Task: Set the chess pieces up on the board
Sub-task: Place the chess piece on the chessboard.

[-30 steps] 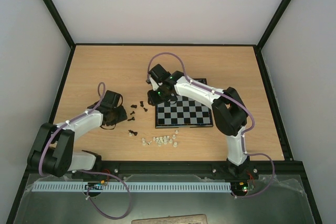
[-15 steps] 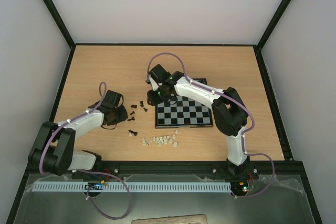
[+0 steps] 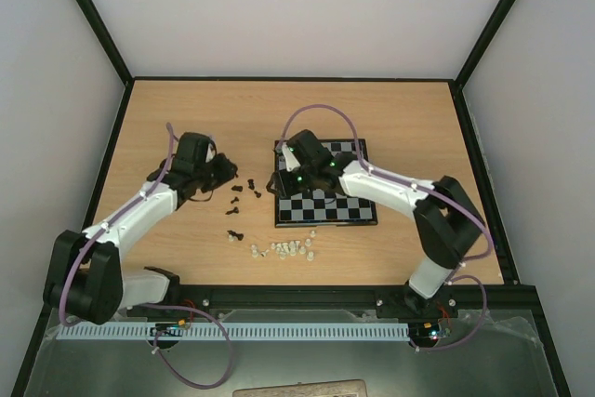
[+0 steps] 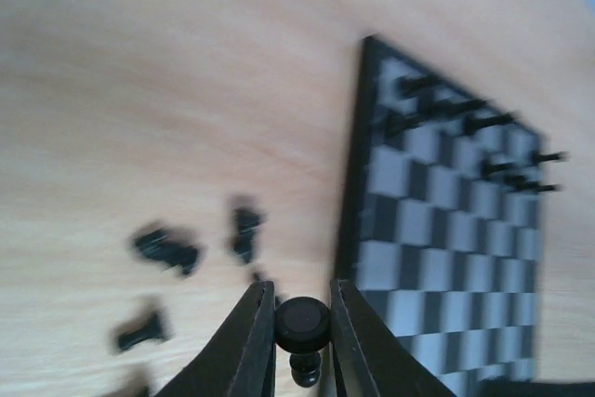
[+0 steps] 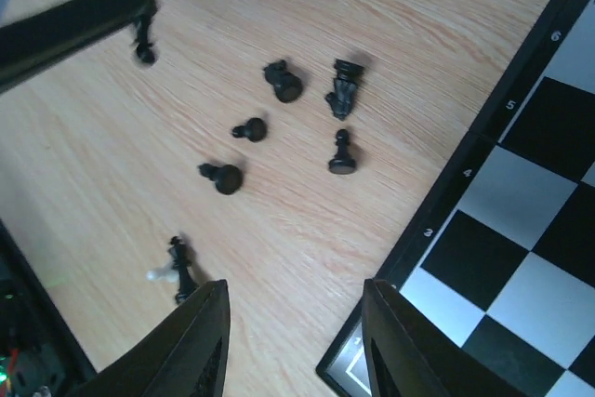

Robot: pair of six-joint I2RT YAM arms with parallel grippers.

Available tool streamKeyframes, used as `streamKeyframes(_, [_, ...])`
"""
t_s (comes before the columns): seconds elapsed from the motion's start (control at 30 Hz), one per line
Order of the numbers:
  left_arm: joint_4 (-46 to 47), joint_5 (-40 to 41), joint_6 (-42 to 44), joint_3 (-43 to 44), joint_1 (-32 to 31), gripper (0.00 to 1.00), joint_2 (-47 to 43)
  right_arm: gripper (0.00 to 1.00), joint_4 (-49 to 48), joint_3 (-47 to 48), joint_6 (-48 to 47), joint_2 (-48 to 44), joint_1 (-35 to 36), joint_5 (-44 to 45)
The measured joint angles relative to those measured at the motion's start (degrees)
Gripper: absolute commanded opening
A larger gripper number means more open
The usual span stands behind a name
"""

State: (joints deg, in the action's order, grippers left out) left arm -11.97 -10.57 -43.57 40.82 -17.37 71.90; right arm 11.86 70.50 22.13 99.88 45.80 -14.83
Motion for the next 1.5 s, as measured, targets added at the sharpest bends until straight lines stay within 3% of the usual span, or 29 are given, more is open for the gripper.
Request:
streamKeyframes(0.2, [6.3,-9.6,-5.3,5.0,-0.3,0.02,4.5,0.41,-16.2,-10.9,5.2,-8.2,3.7,3.5])
streamKeyframes(0.4, [10.0,-16.1,-10.2,5.0,-2.0,0.02,7.8,0.4,-23.8,-11.2,7.1,-7.3,5.2,8.1])
streamKeyframes(1.1, [12.9,-21.0,-14.2,4.8,-2.3,0.02,7.8,0.23,-25.0,-8.5,9.0,-2.9,5.1,15.9])
streamKeyframes(1.37, [13.0,-21.4,-14.8,4.4,-2.3,0.03,7.6,0.07,-24.7,-7.7,9.0,-2.6,5.1,17.1])
streamKeyframes(1.5, [13.5,-21.4,-14.9,4.4,-2.2,0.12,7.6,0.04,-24.4,-7.5,8.9,-2.6,5.1,17.6])
